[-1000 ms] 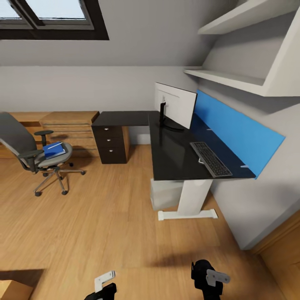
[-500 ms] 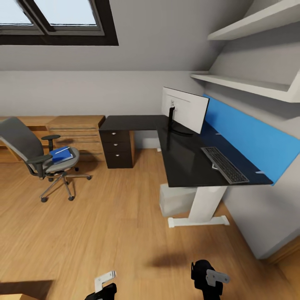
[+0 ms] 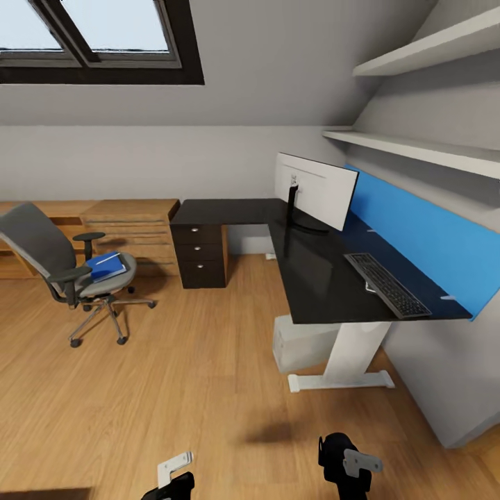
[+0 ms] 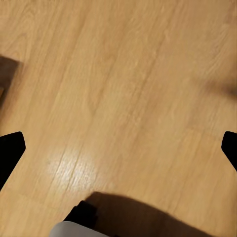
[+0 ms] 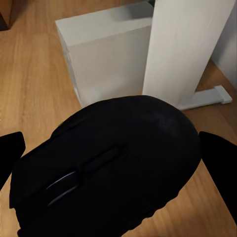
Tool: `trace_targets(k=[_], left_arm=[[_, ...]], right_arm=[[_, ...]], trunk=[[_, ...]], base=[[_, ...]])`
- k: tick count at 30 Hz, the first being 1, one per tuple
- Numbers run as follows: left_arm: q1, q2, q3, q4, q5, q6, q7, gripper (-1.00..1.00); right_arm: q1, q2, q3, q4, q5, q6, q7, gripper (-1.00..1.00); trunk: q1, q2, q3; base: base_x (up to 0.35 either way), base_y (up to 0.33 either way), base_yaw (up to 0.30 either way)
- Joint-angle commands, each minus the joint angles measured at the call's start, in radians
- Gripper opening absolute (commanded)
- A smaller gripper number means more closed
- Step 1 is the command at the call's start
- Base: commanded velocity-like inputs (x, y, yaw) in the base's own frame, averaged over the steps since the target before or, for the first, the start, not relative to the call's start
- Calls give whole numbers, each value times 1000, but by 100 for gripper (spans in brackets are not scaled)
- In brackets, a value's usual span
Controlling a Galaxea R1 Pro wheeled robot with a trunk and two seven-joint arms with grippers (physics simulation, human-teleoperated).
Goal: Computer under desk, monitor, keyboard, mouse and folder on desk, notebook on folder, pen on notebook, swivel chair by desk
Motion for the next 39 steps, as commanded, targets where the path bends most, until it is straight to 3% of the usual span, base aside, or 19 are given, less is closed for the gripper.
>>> trace_targets(k=[1, 14, 39], left_arm=[[-1, 0, -8, 0, 9, -4, 4, 100], [-1, -4, -7, 13, 8, -5, 4, 100], [-1, -4, -7, 27, 8, -32, 3, 100]], right_arm=[[-1, 0, 9, 1, -6, -3, -3, -100], [-1, 0, 9, 0, -4, -3, -3, -100], [-1, 0, 12, 21, -4, -1, -2, -100]], trunk=[[0, -1, 1], [0, -1, 21], [0, -1, 61]], base=[[2, 2, 0], [20, 17, 0], [237, 210, 0]])
